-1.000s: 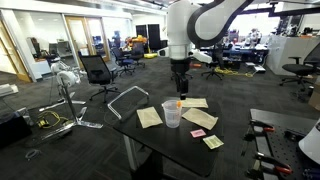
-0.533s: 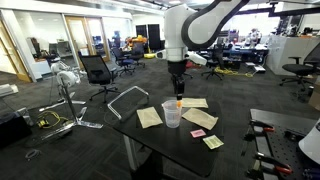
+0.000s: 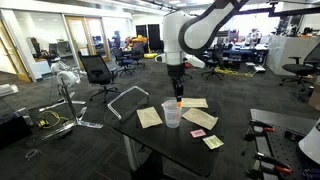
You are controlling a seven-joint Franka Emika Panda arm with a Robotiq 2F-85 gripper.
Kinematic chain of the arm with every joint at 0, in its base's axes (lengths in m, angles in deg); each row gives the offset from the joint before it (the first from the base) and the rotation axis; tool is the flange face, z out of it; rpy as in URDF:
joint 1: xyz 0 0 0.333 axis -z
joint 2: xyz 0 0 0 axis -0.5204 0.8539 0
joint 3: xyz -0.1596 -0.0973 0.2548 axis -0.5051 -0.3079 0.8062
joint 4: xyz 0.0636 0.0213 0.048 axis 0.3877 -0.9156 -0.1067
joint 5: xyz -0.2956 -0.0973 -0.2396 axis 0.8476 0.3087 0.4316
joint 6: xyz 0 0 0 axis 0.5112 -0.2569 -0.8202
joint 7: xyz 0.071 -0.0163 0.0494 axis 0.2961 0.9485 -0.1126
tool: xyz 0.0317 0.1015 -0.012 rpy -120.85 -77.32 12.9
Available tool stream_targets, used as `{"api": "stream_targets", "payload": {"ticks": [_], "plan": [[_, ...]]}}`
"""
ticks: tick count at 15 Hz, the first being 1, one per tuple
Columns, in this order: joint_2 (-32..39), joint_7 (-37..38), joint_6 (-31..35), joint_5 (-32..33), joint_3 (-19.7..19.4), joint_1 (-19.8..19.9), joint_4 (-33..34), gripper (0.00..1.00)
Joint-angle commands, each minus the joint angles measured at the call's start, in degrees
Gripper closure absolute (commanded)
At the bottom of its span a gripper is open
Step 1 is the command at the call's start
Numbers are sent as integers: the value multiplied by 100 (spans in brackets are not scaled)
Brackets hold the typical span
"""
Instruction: Remove the marker from the clear cup, put it on the table and then move the cup away from the marker
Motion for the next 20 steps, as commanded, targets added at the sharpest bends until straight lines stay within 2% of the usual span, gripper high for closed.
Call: {"api": "stream_targets", "payload": {"ticks": [1, 12, 15, 19, 20], "plan": [[134, -157, -59, -43, 69, 101, 157, 55], [280, -129, -94, -14, 81, 107, 163, 58], [303, -132, -93, -21, 87, 108, 165, 64], [339, -127, -101, -13, 89, 109, 160, 65], [348, -124, -103, -8, 89, 109, 160, 68]]}}
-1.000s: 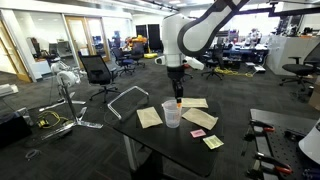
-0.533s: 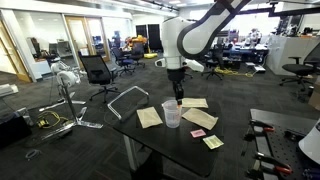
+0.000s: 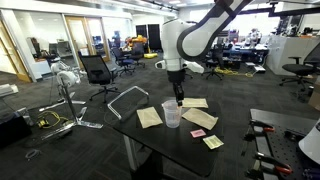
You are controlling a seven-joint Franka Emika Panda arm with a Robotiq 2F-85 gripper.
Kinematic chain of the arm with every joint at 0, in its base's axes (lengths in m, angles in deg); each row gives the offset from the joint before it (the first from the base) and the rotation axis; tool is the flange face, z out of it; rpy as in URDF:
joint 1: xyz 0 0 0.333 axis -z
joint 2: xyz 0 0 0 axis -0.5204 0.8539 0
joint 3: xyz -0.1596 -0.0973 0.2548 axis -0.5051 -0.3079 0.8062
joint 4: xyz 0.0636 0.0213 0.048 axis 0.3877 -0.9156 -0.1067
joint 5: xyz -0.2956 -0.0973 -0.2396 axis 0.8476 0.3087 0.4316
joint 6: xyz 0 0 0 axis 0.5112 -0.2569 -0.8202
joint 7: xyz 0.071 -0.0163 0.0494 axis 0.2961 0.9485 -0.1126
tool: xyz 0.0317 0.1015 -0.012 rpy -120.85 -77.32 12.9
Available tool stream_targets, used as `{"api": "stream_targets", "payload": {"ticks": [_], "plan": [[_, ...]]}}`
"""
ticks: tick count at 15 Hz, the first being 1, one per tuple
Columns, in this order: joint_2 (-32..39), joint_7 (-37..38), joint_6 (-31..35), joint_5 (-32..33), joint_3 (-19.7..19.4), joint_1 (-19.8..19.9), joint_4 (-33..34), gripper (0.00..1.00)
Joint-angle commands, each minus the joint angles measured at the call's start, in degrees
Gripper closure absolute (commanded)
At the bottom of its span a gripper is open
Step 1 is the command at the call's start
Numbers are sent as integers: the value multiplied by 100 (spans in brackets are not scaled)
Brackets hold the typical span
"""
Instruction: Remove the marker from the clear cup, put it on the table and then move the cup away from the marker
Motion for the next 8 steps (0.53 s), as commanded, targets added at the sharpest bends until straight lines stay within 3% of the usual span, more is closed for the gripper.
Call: {"api": "stream_targets", "payload": {"ticks": [1, 2, 4, 8], "plan": [[59, -118, -100, -6, 84, 95, 111, 81], [59, -109, -99, -1, 85, 92, 112, 92], [36, -95, -99, 15, 84, 86, 115, 99], [-123, -24, -158, 40, 98, 55, 73, 96]]}}
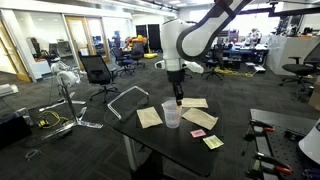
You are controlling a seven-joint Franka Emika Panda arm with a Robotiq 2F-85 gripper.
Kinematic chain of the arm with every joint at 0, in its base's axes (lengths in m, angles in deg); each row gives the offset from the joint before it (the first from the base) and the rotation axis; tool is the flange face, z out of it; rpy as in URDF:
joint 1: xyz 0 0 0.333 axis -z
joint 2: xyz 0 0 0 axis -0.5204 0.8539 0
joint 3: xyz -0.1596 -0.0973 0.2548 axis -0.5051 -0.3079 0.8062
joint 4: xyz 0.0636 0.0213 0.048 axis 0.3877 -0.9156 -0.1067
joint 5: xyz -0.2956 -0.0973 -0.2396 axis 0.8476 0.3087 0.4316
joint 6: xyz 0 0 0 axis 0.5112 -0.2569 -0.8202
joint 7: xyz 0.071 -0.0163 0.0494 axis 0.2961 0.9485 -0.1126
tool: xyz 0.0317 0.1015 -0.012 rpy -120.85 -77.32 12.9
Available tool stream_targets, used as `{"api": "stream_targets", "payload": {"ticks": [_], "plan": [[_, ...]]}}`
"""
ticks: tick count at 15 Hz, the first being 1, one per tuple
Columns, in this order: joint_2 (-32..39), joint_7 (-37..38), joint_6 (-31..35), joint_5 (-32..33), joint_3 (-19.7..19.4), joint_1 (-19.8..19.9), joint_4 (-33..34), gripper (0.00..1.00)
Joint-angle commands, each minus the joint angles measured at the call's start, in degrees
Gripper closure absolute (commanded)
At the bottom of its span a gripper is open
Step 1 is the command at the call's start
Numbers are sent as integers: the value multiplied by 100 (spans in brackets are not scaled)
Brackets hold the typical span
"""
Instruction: Remove the marker from the clear cup, put it on the table and then move the cup away from the marker
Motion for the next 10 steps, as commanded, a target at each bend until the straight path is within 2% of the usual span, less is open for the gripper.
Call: {"api": "stream_targets", "payload": {"ticks": [1, 10], "plan": [[-218, -17, -186, 30, 94, 47, 25, 96], [-1274, 66, -1116, -56, 89, -15, -17, 96]]}}
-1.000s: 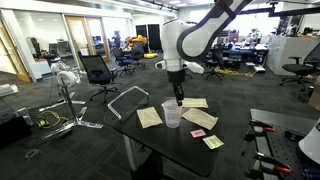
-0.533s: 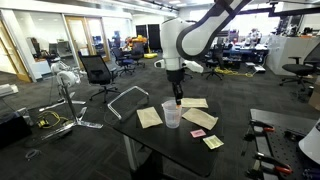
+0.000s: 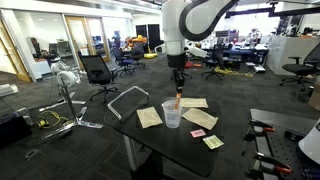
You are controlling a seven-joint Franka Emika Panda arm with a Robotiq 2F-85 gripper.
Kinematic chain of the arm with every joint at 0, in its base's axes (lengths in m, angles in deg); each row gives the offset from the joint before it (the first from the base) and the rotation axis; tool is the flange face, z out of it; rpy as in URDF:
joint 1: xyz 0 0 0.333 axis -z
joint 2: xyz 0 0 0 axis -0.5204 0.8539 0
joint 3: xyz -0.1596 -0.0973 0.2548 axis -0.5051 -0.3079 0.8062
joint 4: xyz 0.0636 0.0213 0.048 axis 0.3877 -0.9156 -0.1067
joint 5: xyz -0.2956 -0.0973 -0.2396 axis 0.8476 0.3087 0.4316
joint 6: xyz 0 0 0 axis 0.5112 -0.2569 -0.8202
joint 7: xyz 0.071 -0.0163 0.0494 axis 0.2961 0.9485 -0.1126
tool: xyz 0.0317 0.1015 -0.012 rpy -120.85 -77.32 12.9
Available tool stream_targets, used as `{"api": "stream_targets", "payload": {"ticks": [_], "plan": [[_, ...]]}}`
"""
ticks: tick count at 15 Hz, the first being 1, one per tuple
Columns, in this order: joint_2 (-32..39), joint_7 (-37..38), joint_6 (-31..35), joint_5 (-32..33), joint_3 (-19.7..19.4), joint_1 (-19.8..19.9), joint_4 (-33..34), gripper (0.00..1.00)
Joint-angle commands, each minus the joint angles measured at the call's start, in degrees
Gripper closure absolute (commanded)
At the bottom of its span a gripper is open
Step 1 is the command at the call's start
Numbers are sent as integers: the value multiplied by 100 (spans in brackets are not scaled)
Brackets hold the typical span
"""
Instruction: Remove the marker from the clear cup, put it on the table and then move the cup away from the marker
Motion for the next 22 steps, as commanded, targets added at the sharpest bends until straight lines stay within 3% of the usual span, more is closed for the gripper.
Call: {"api": "stream_targets", "payload": {"ticks": [1, 13, 22], "plan": [[-678, 58, -545, -51, 28, -13, -112, 96], [-2163, 635, -1148, 56, -32, -134, -771, 96], [-2269, -158, -878, -247, -117, -440, -1363, 96]]}}
